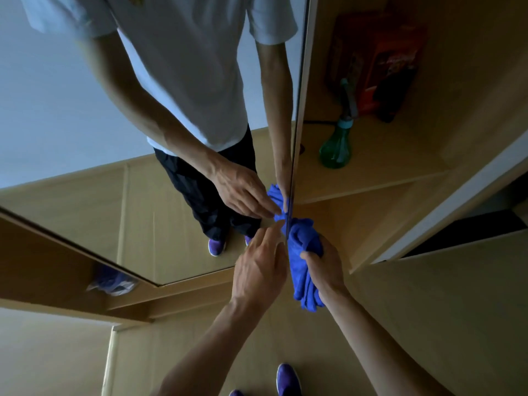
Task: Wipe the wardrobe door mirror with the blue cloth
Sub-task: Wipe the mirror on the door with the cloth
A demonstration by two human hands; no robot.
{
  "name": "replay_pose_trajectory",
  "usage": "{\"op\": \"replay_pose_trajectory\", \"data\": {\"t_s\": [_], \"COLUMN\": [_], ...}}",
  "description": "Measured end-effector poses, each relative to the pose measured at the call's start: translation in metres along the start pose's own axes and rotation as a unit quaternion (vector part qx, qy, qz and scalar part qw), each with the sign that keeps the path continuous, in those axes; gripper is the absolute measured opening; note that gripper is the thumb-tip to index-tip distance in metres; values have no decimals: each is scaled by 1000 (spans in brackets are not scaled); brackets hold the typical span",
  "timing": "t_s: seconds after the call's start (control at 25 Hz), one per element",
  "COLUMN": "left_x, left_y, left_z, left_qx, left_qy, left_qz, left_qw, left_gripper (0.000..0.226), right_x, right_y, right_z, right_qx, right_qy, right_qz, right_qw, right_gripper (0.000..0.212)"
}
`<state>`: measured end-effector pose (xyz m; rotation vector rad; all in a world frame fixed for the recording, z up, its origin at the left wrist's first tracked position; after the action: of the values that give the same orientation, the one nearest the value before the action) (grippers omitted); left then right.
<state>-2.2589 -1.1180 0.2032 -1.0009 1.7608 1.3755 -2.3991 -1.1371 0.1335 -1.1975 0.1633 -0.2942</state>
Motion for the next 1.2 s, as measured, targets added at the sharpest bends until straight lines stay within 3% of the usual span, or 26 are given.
{"op": "replay_pose_trajectory", "data": {"t_s": [0.16, 0.32, 0.44, 0.6, 0.72, 0.88, 0.96, 1.2], "left_x": [-16, -28, -29, -40, -49, -53, -56, -71], "left_y": [12, 27, 31, 34, 33, 36, 39, 48], "left_z": [-10, -15, -15, -12, -12, -13, -15, -23], "left_qx": [-27, -46, -45, -50, -71, -80, -79, -49], "left_qy": [14, 0, -2, -8, -8, -23, -12, 38], "left_qz": [11, 3, 6, 5, 10, 31, 46, 80], "left_qw": [999, 999, 999, 999, 997, 996, 996, 995], "left_gripper": [28, 43, 22, 24, 34, 28, 31, 41], "right_x": [-5, -9, -14, -9, -6, -5, -3, 2], "right_y": [-35, -60, -59, -59, -75, -112, -136, -192], "right_z": [5, 7, 8, 9, 10, 18, 25, 45], "right_qx": [-45, -64, -36, -9, -36, -107, -119, -192], "right_qy": [-14, -16, -18, -3, 10, 3, 37, -8], "right_qz": [3, -42, -29, 14, 20, 23, 6, -100], "right_qw": [999, 997, 999, 1000, 999, 994, 992, 976], "right_gripper": [31, 27, 10, 12, 8, 2, 12, 32]}}
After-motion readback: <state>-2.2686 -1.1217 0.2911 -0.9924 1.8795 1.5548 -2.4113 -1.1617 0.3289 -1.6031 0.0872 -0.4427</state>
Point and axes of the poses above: each hand's wrist, its own z-axis away from the middle knuckle, its own x-axis out of the palm, y = z × x, the point moved 2 cm from there along -z, towards the middle knuckle, and after that the axes turned 15 degrees about -z, right-handed, at the moved point
